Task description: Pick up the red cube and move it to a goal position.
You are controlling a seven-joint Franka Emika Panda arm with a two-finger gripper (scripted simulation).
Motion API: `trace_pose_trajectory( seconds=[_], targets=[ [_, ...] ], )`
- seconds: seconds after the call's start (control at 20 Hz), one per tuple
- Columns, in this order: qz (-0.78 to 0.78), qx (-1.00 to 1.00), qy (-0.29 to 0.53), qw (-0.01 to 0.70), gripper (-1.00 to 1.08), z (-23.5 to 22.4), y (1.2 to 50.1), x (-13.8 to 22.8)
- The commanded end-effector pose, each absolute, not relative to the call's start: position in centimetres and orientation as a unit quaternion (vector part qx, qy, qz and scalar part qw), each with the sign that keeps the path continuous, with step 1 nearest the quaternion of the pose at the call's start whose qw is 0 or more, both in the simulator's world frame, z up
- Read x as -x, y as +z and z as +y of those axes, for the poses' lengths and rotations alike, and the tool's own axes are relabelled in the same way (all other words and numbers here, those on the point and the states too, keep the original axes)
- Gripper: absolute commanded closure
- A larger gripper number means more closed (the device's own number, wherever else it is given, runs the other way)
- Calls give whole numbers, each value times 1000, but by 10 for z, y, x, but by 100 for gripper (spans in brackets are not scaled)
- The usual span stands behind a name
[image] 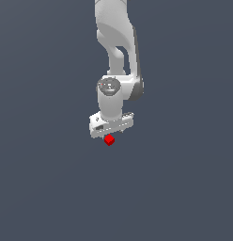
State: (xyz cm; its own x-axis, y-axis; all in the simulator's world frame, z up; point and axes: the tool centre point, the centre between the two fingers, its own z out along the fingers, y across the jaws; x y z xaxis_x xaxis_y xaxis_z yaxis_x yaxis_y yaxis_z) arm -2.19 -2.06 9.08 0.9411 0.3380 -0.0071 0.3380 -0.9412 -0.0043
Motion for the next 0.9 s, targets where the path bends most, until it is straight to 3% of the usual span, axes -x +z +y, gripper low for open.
trace_pose_trajectory(
  seconds=[0.0, 0.85],
  targets=[
    [-205, 979, 3, 2, -92, -23, 79, 24],
    [-359, 933, 0, 0, -92, -39, 21, 27]
  ],
)
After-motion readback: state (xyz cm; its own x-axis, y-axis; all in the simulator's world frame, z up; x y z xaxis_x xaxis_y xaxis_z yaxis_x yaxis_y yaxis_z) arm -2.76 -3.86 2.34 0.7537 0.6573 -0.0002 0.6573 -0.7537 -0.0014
